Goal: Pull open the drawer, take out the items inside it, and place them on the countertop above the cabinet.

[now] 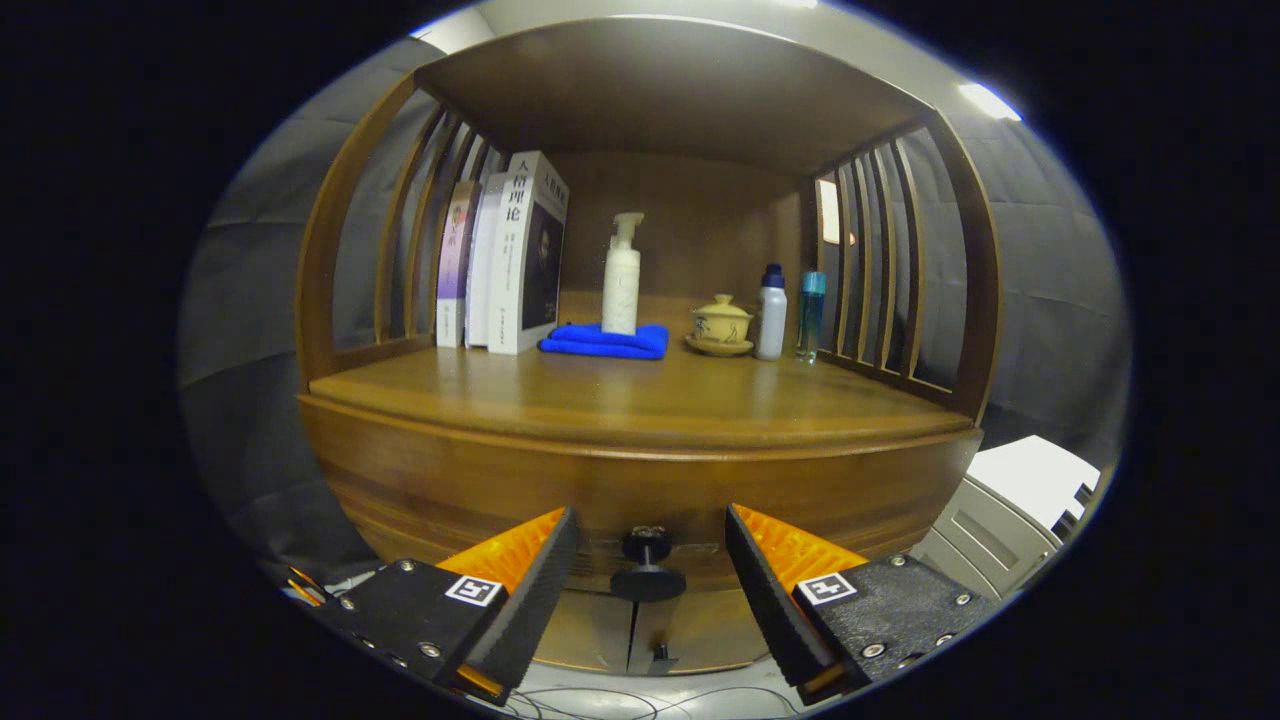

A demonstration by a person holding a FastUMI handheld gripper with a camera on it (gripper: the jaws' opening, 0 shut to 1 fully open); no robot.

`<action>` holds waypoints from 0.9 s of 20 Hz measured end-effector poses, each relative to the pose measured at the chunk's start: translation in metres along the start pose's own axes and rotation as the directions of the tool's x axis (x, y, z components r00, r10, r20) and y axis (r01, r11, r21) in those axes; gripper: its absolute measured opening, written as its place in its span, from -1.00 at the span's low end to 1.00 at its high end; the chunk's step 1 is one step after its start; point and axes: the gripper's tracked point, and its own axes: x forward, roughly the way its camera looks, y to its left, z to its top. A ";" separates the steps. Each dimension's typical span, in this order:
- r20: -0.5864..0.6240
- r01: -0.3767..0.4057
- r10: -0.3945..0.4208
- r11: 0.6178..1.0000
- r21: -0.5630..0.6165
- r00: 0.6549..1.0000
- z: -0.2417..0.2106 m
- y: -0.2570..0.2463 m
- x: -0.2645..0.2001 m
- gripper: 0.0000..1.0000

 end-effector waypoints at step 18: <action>0.052 -0.050 0.049 0.999 0.011 0.997 -0.022 0.010 0.012 -0.22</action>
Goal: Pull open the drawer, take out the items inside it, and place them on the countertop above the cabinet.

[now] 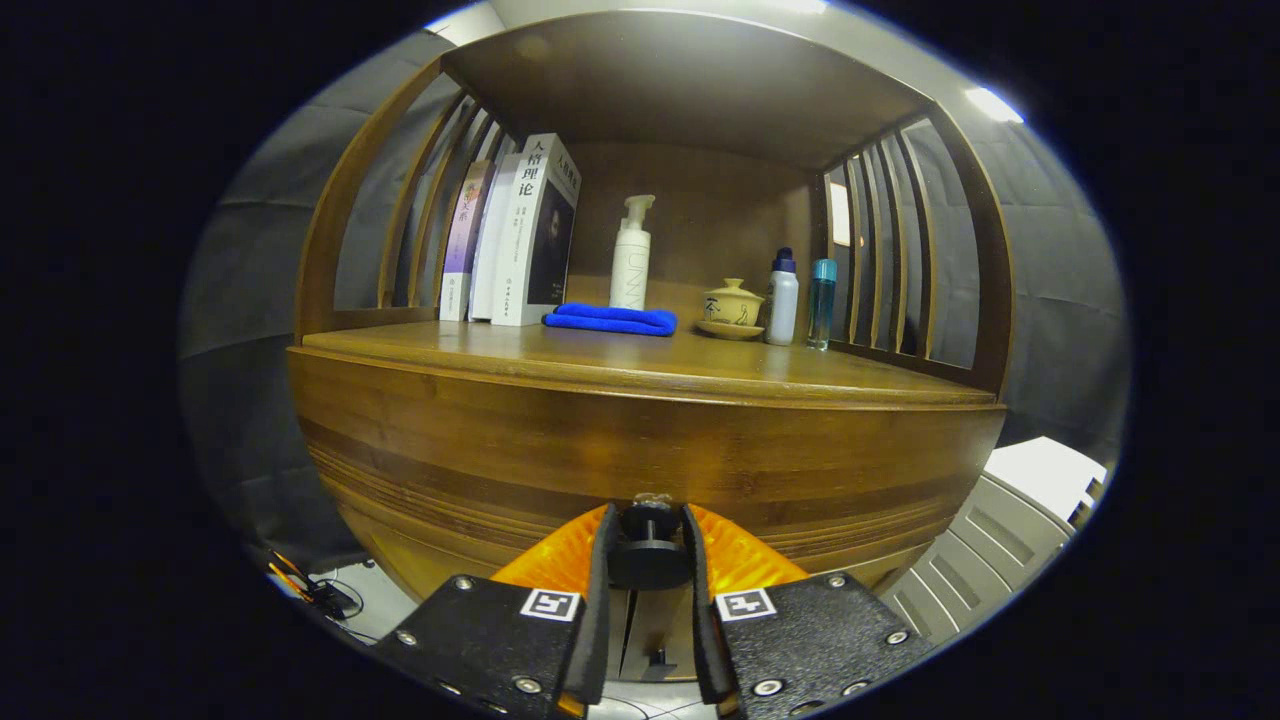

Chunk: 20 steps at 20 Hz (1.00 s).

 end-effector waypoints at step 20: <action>-0.063 0.013 -0.012 1.000 0.024 0.998 -0.025 -0.004 -0.114 -0.43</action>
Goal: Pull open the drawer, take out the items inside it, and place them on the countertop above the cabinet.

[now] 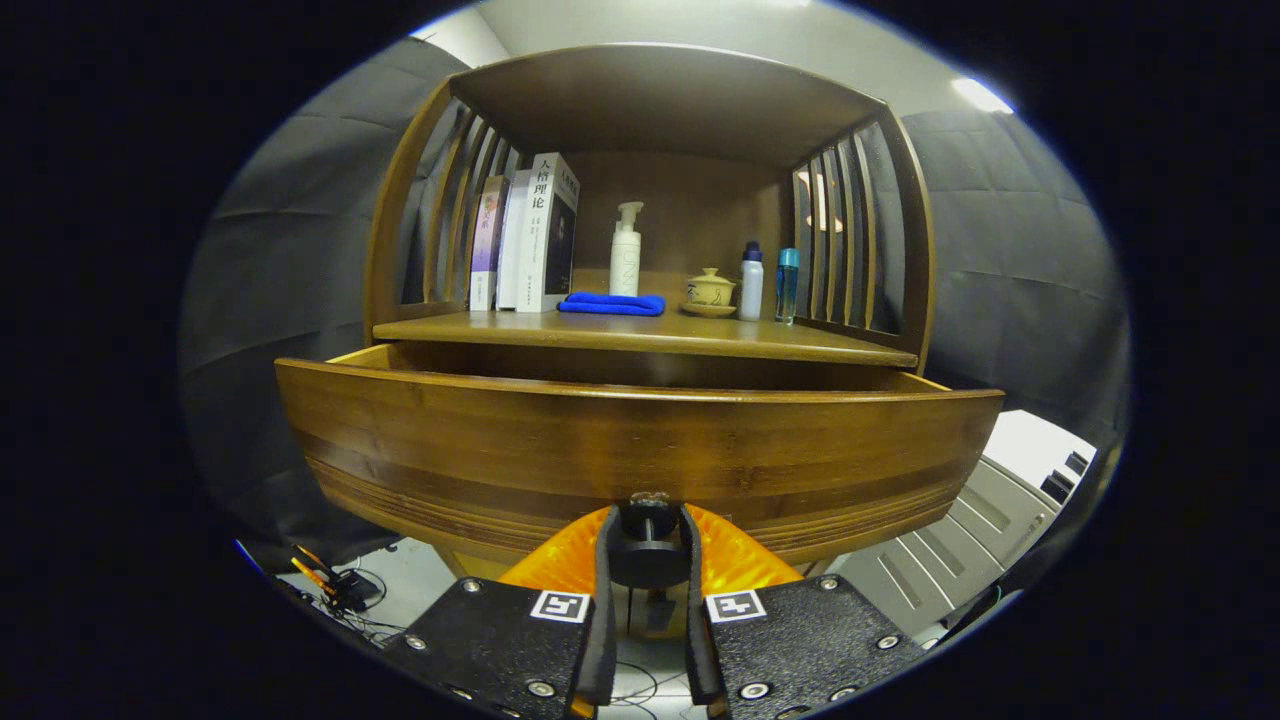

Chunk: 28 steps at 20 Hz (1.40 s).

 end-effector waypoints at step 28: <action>-0.005 -0.066 0.066 0.996 0.056 0.998 0.030 0.015 -0.096 0.50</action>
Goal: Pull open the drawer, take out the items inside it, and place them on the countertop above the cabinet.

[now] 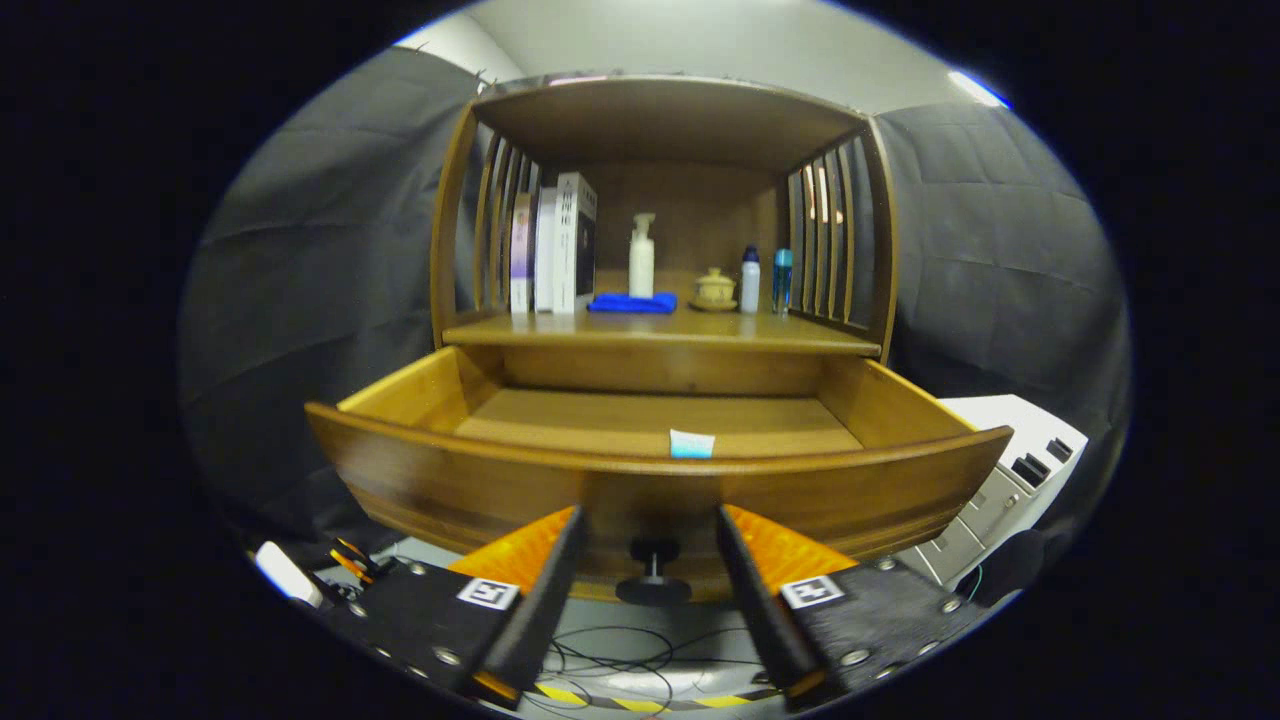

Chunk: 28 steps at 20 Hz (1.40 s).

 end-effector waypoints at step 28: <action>-0.605 0.238 -0.139 0.967 0.086 0.784 0.007 -0.039 0.168 0.91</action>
